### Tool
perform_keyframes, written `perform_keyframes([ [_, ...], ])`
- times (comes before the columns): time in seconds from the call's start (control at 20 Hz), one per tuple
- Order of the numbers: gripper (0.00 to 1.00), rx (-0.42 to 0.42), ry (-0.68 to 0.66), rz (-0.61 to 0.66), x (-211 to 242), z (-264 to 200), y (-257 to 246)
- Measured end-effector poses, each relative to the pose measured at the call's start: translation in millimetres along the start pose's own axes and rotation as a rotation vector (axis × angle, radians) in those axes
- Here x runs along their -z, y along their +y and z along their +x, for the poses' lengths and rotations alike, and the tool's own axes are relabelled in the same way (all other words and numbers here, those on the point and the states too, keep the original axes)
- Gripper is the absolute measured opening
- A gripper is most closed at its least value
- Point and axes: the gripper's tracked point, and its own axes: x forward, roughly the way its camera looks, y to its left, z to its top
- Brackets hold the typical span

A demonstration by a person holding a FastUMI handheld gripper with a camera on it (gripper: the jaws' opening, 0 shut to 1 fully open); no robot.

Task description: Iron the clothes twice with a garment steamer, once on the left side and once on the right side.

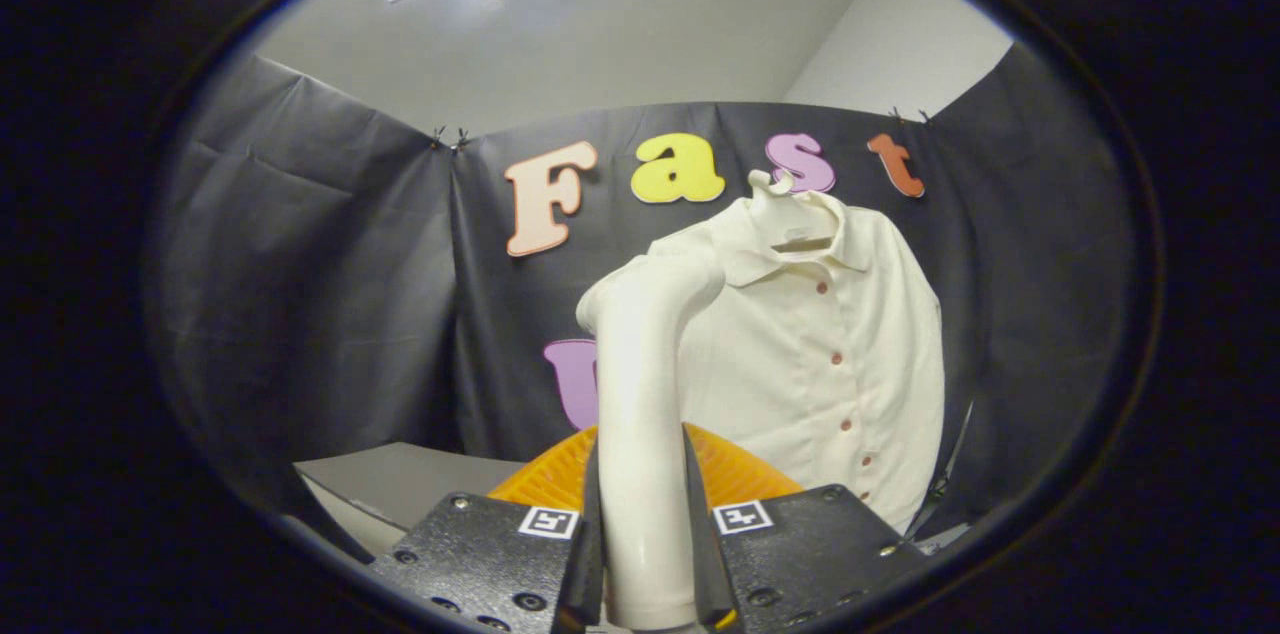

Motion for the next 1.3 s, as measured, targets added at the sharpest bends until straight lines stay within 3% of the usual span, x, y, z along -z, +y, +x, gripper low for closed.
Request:
perform_keyframes([
  [0.65,0.35,0.02,0.054,0.113,73.2,78.1,-73.2],
  [0.8,0.35,-0.005,0.065,0.18,95.4,75.6,-77.4],
  [1.05,0.35,0.003,0.094,0.122,128.6,63.7,-84.0],
  [1.3,0.35,-0.006,0.132,0.14,155.2,53.0,-83.7],
])
